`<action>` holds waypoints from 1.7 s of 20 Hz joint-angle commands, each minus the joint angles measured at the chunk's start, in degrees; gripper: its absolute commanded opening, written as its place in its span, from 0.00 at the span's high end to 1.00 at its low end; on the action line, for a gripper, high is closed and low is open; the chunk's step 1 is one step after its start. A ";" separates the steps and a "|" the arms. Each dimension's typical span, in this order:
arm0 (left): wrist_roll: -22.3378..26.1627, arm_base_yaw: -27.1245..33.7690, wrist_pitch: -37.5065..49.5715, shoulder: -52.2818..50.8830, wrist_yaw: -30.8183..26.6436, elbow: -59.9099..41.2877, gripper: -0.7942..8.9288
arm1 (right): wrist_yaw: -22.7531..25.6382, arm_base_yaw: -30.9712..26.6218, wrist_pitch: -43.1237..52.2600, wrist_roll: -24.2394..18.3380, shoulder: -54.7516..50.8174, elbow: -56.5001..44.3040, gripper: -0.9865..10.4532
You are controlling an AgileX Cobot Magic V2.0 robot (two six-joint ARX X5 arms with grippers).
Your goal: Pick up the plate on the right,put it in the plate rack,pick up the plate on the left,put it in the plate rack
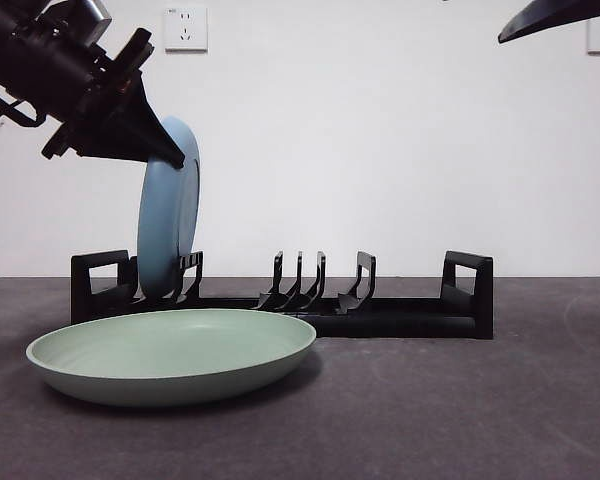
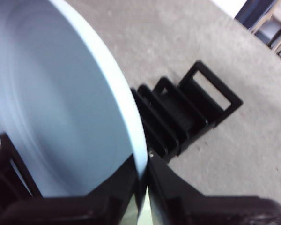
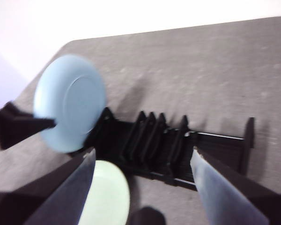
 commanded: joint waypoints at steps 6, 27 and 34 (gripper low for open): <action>6.08 -0.22 -4.90 0.24 -2.60 -0.07 0.92 | 0.81 0.04 0.37 -0.04 0.20 -0.11 0.61; 7.45 -0.63 -11.82 -8.98 -2.93 0.04 0.55 | 0.20 3.82 -2.25 -0.04 1.44 -0.11 0.65; 15.74 -4.85 -17.05 -22.34 -16.09 0.04 0.55 | -5.92 8.28 -5.38 -0.02 8.61 -0.11 0.67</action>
